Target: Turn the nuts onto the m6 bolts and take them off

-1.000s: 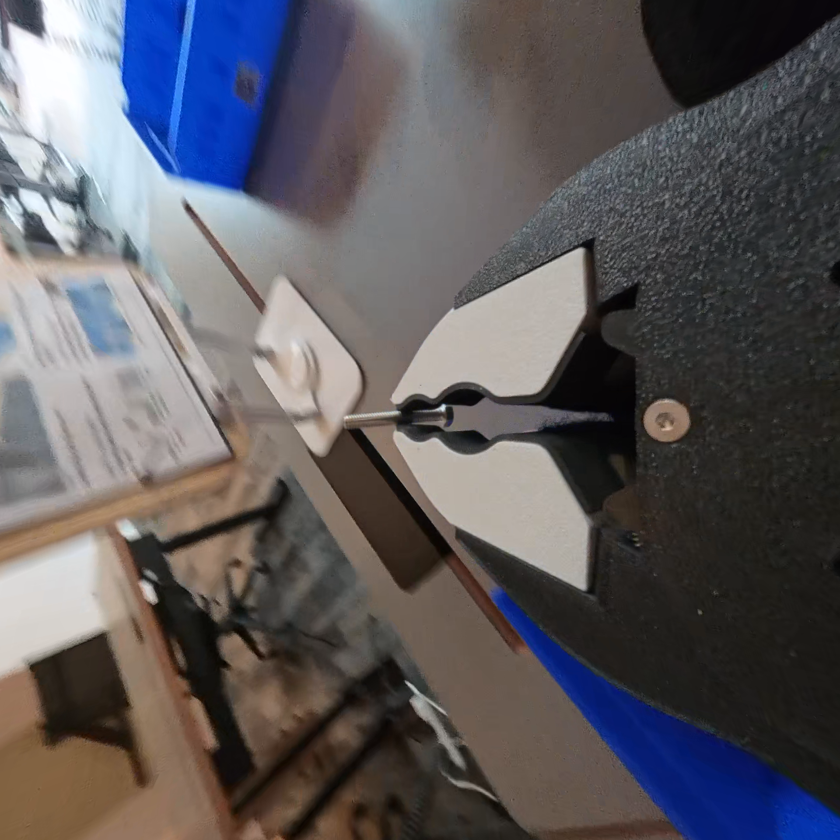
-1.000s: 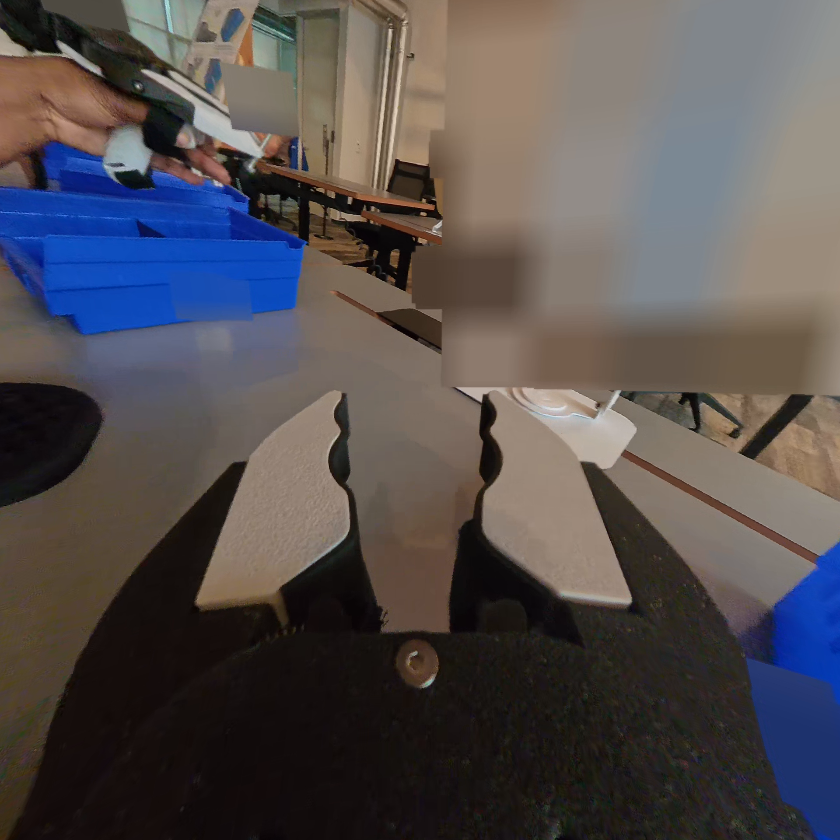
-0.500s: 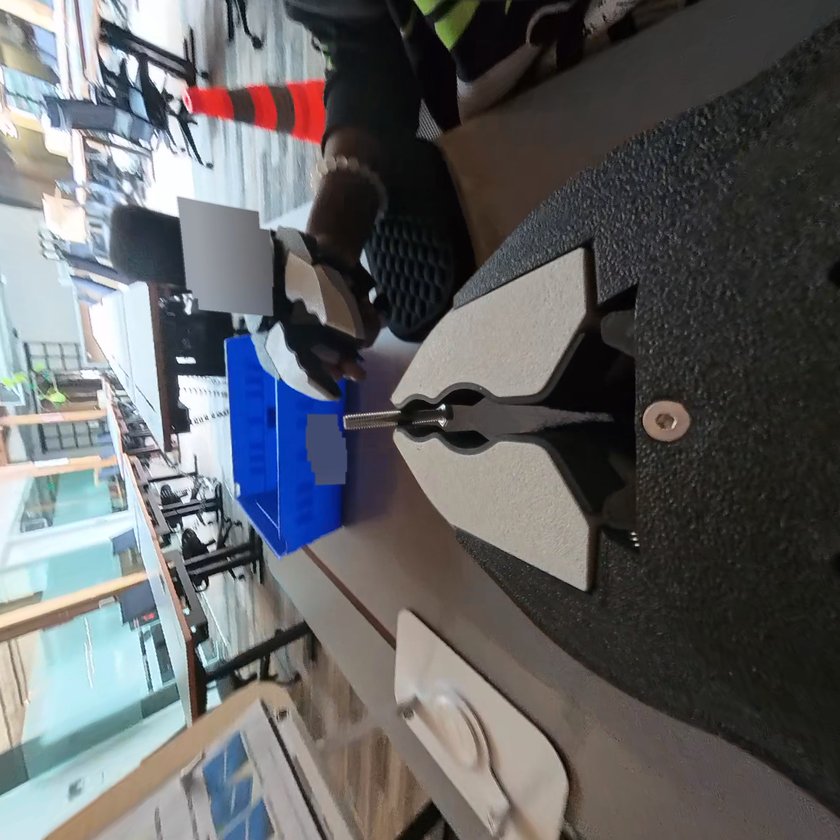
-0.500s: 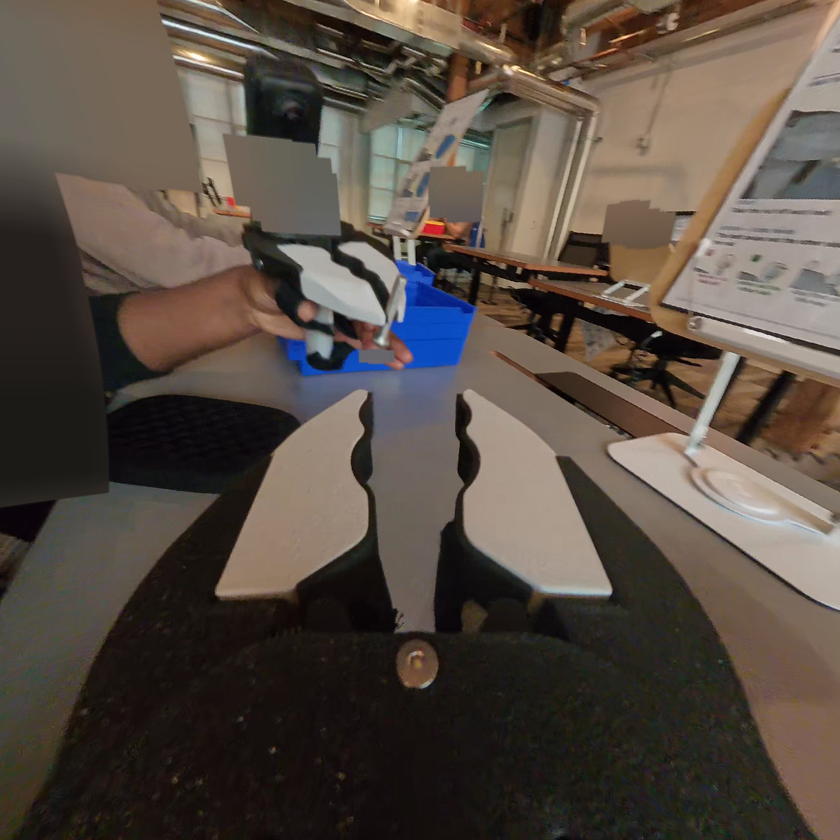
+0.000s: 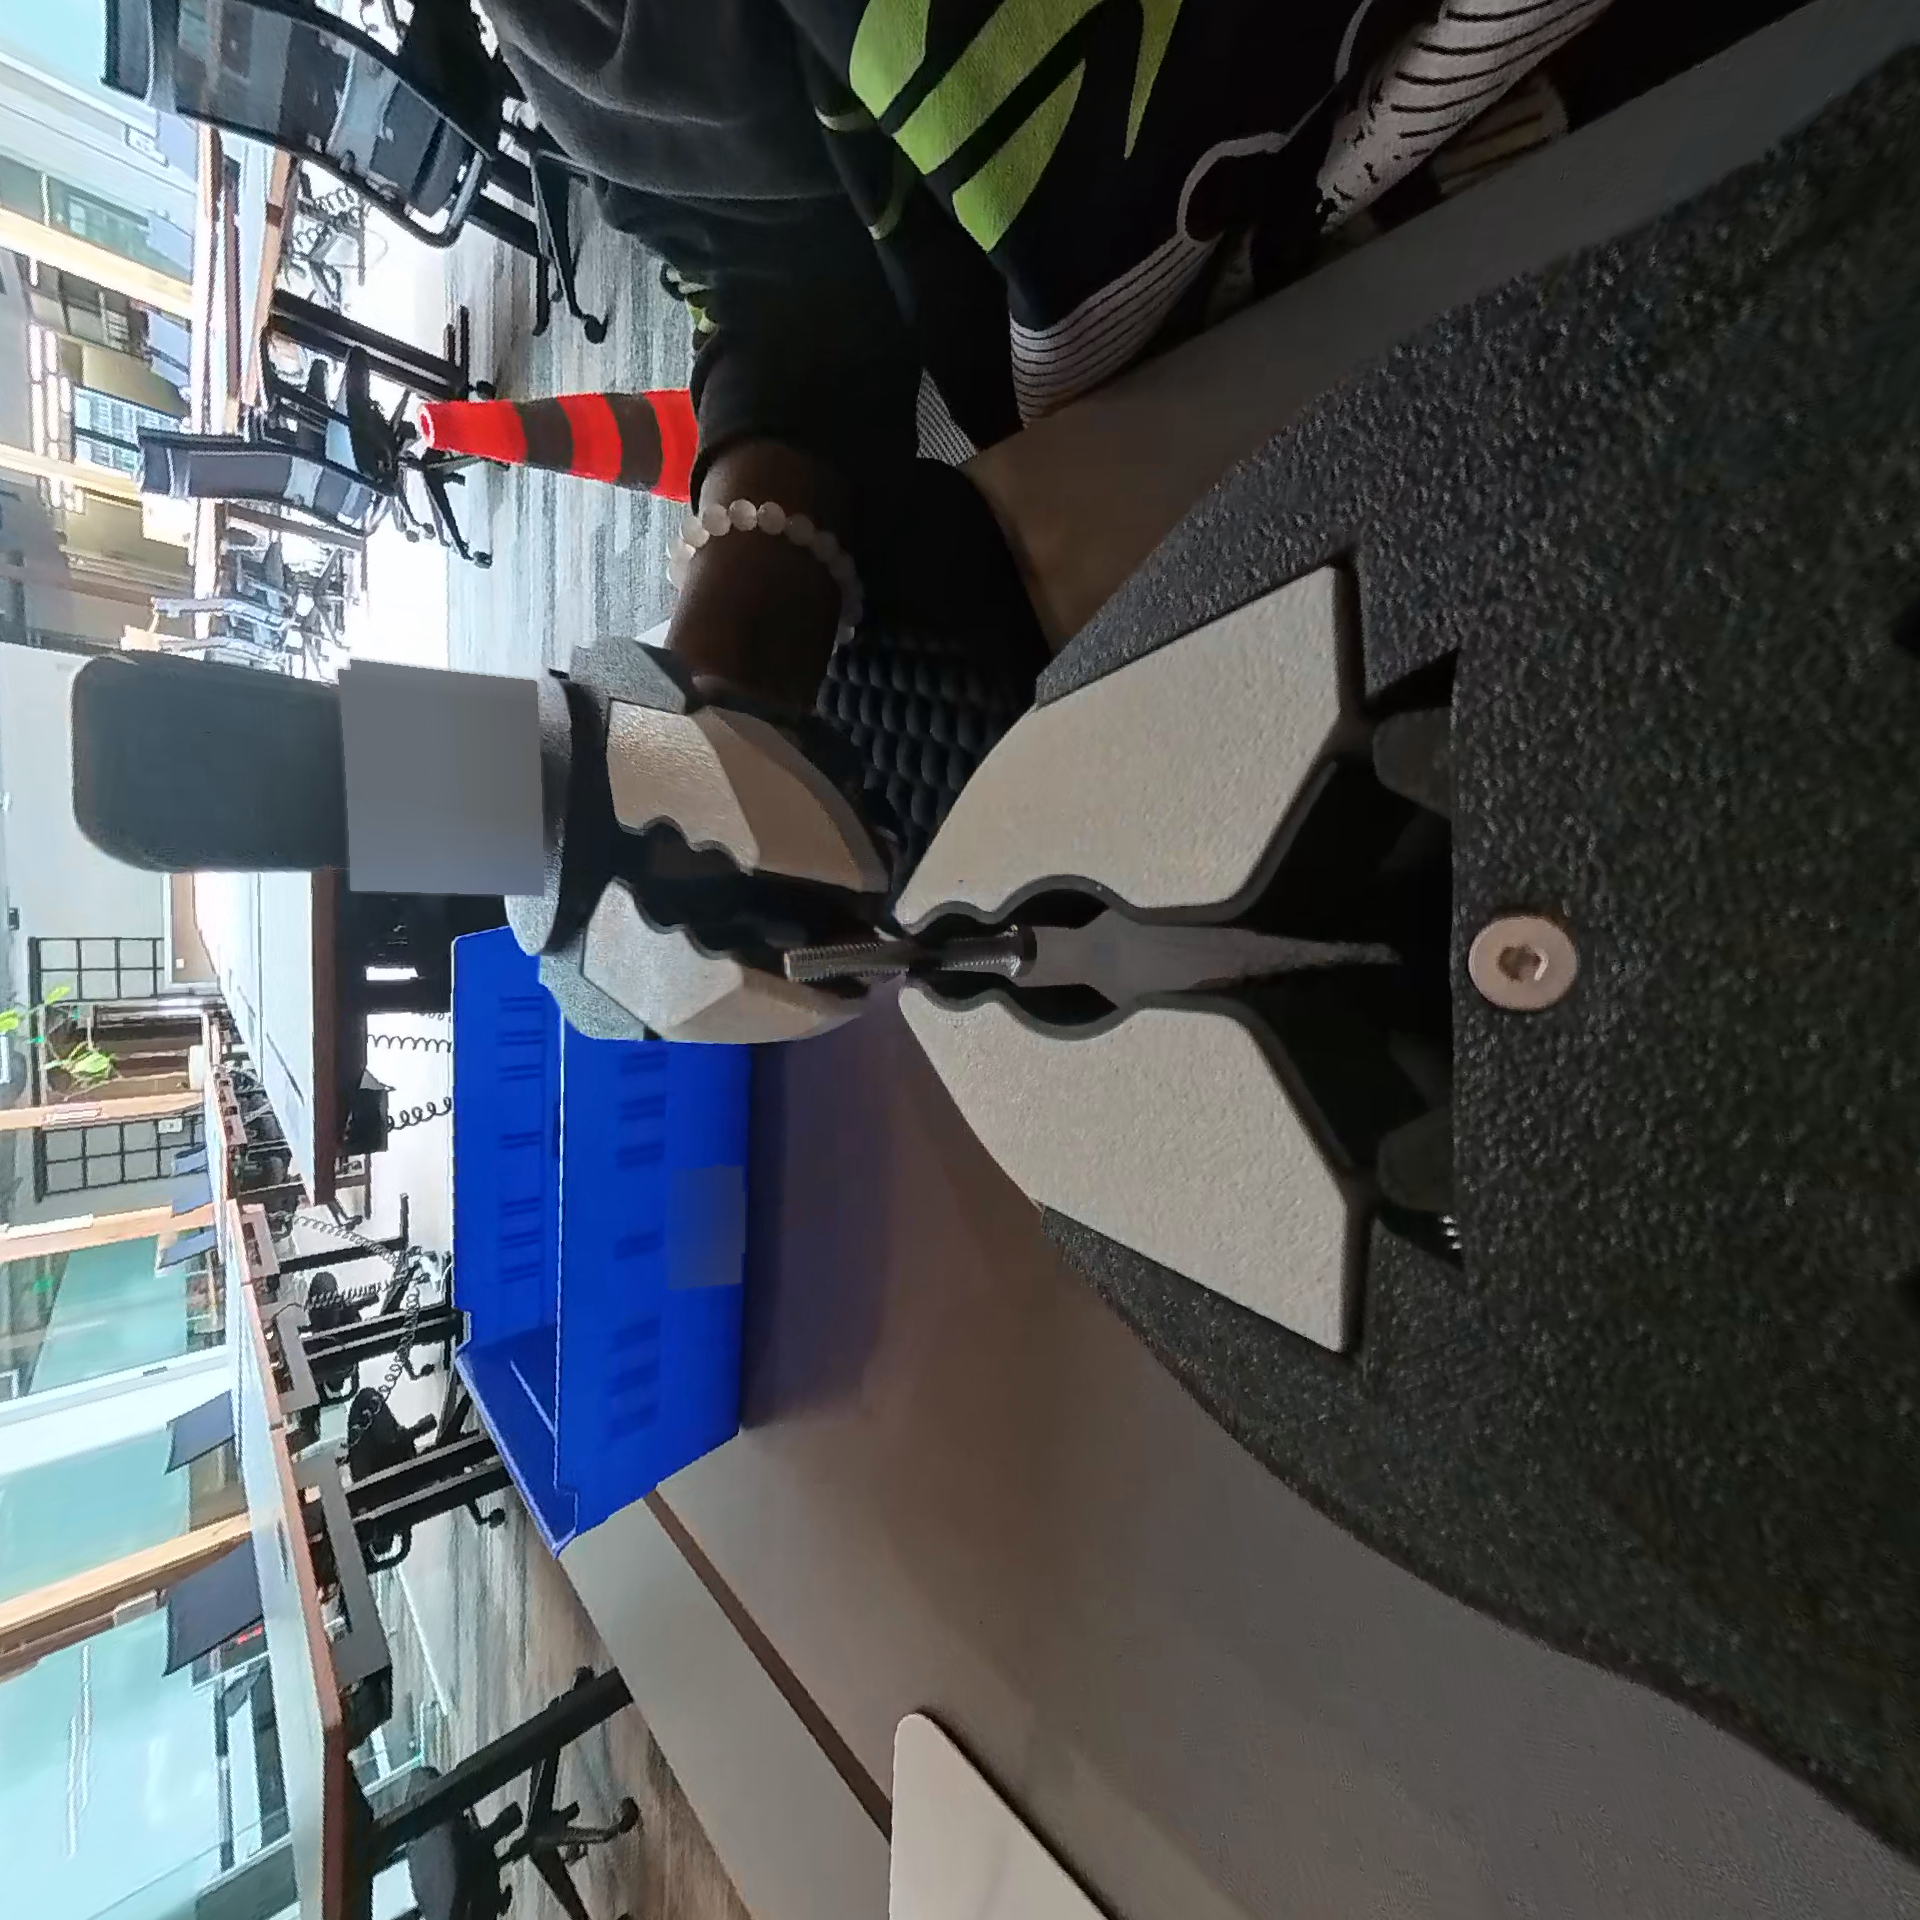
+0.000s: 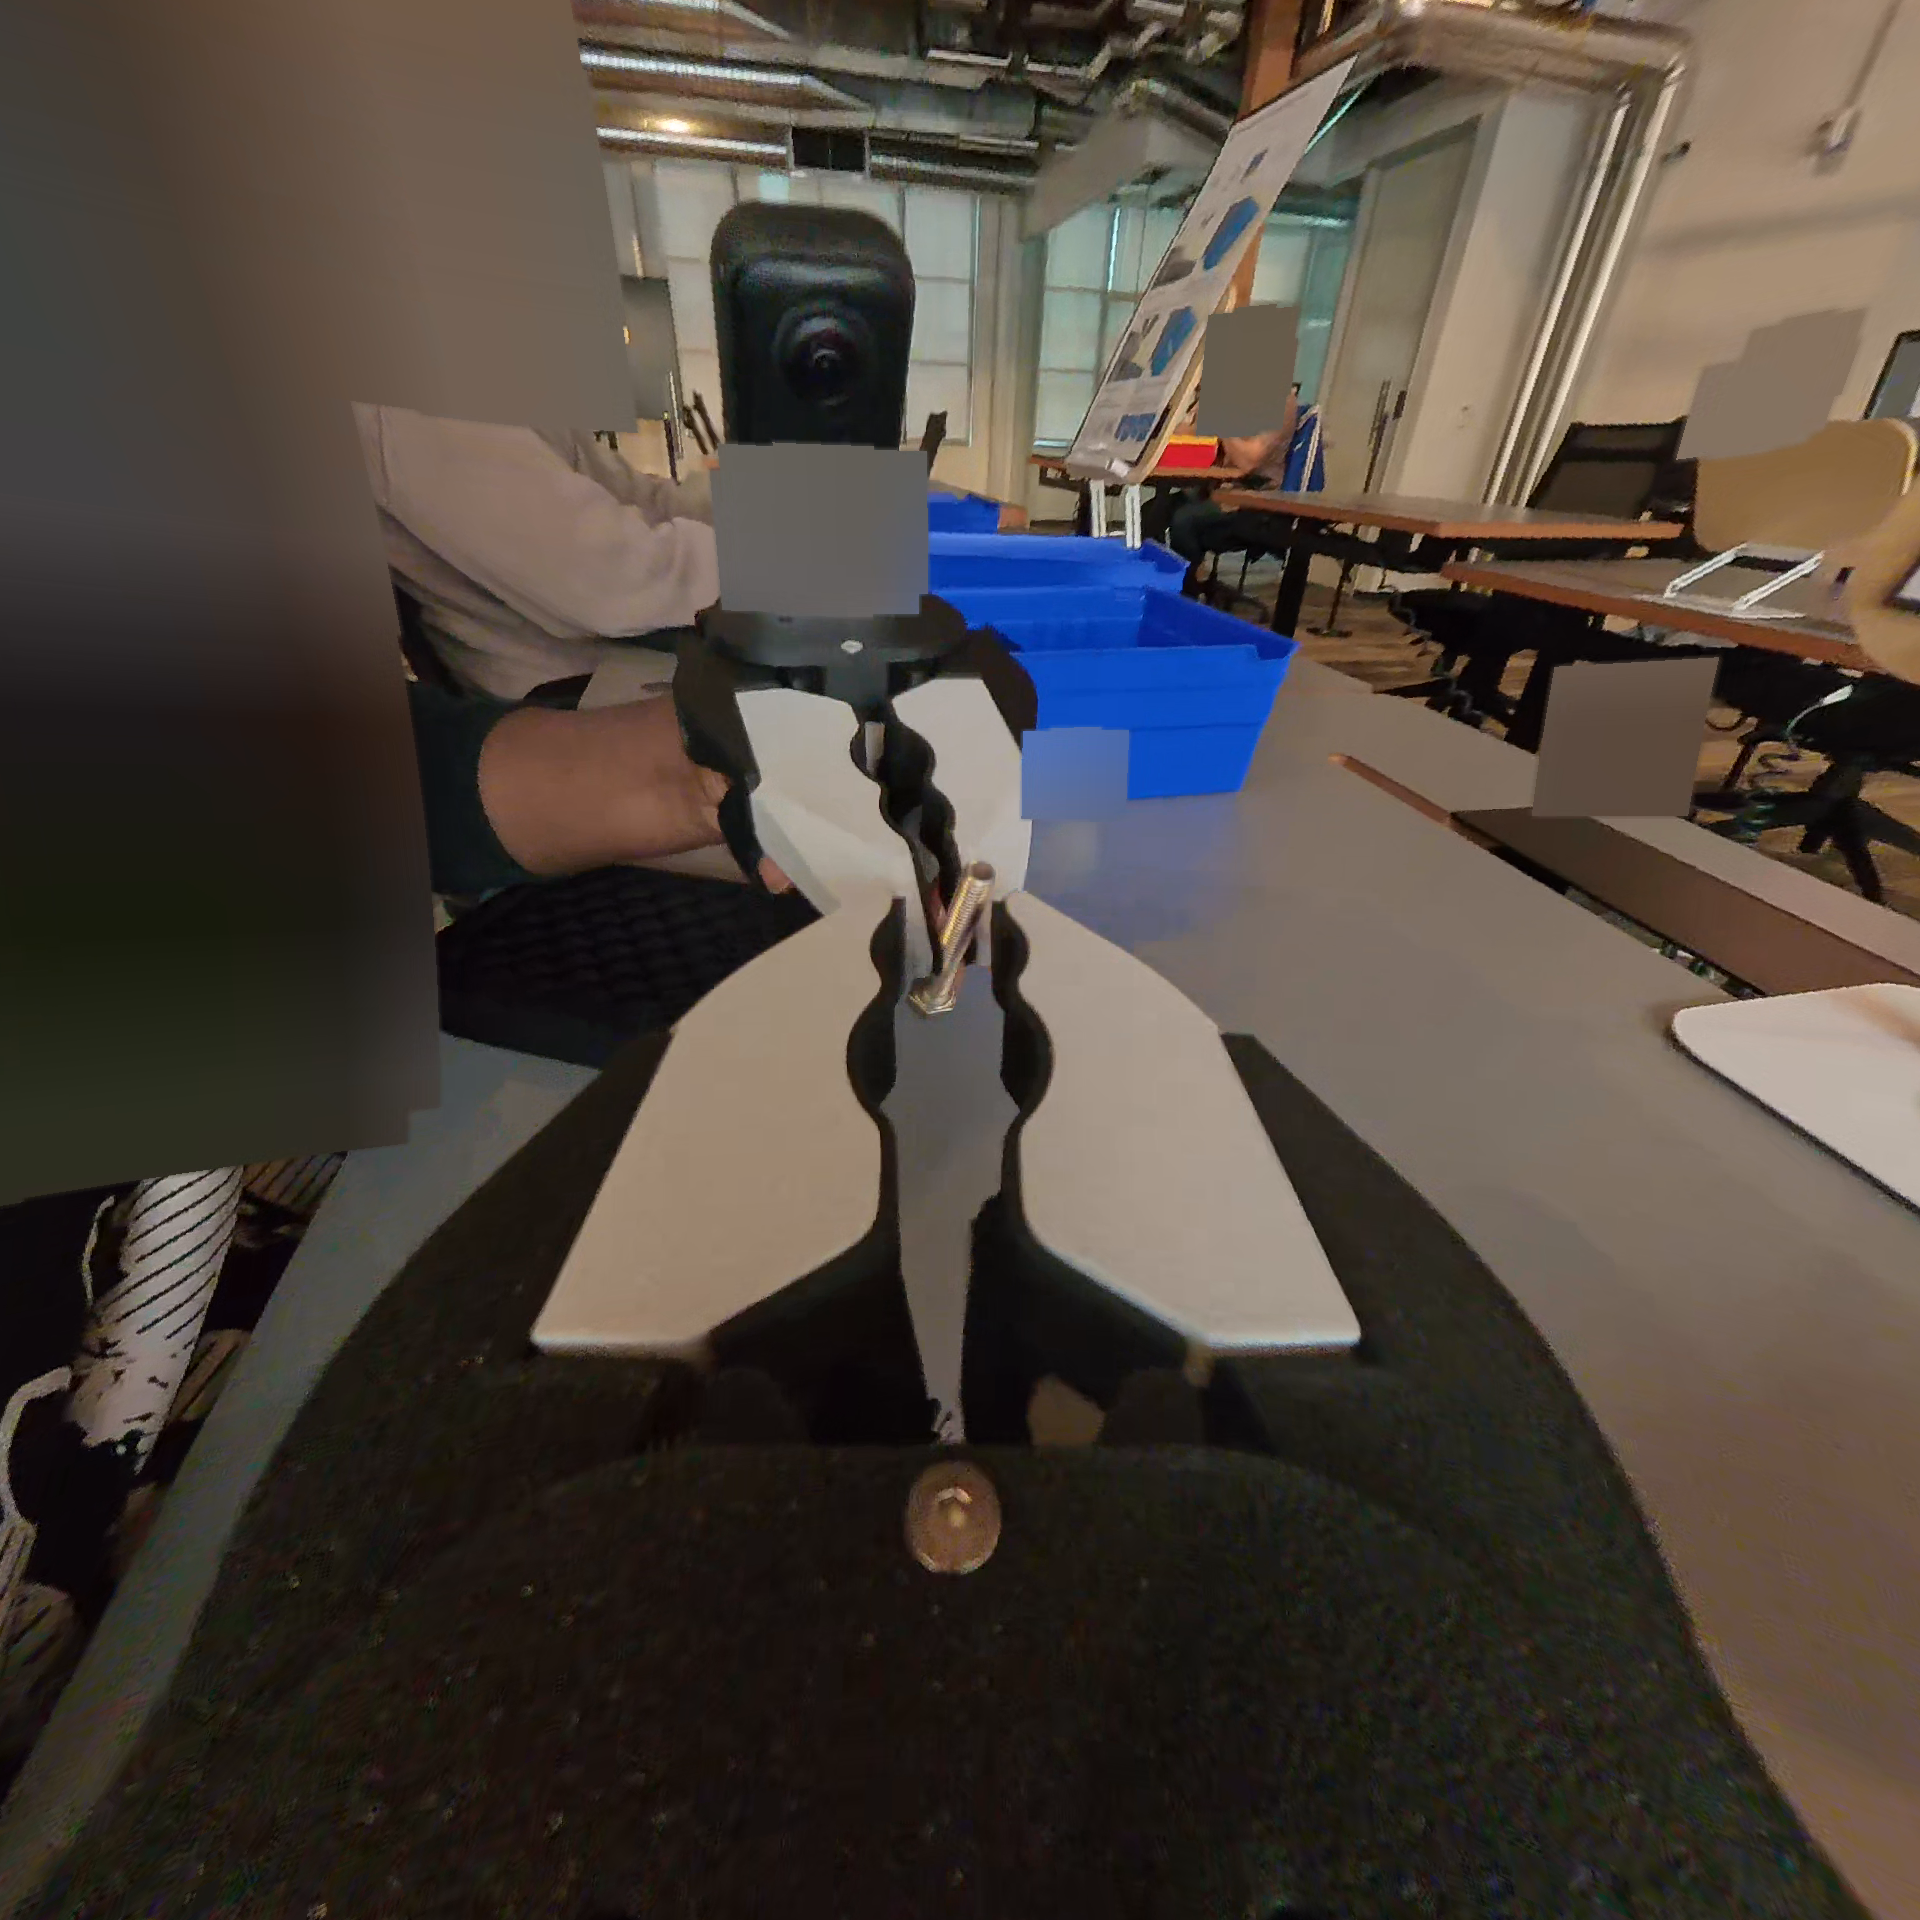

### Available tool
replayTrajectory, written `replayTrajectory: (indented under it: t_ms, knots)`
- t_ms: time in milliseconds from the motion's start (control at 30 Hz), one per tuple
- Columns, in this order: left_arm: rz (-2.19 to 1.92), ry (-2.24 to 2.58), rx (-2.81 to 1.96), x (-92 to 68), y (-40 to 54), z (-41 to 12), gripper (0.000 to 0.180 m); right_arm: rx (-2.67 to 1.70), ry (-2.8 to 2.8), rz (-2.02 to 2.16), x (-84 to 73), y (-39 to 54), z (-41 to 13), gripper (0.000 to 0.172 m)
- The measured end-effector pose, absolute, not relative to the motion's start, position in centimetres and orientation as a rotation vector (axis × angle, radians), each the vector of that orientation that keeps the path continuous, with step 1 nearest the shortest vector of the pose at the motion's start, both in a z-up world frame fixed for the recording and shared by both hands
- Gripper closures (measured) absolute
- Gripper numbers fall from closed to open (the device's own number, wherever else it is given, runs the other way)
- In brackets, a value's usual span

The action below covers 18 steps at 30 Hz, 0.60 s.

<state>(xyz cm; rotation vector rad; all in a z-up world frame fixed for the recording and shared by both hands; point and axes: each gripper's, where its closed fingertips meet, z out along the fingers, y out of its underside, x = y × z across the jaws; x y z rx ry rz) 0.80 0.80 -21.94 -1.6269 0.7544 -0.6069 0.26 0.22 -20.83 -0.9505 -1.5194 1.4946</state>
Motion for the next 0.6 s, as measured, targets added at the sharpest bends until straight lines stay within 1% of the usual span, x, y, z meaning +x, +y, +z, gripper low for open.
replayTrajectory:
  t_ms: [100,200,333,400,600]
  knots:
    - [-0.618,0.762,-1.631,1.1,0.6,-22.2,0.176,-0.96,-1.524,1.492,0.2,0.2,-21.0,0.166]
    - [-0.613,0.758,-1.646,1.1,0.7,-22.6,0.174,-1.005,-1.548,1.501,0.1,0.2,-21.5,0.167]
    - [-0.567,0.779,-1.707,0.9,0.5,-23.8,0.153,-1.151,-1.547,1.486,-0.4,1.0,-22.7,0.167]
    - [-0.51,0.782,-1.748,0.1,0.5,-24.3,0.144,-1.296,-1.559,1.501,-0.6,1.4,-23.9,0.167]
    - [-0.145,0.646,-1.818,-5.9,0.0,-23.5,0.138,-1.833,-1.706,1.589,0.0,0.0,-29.3,0.167]
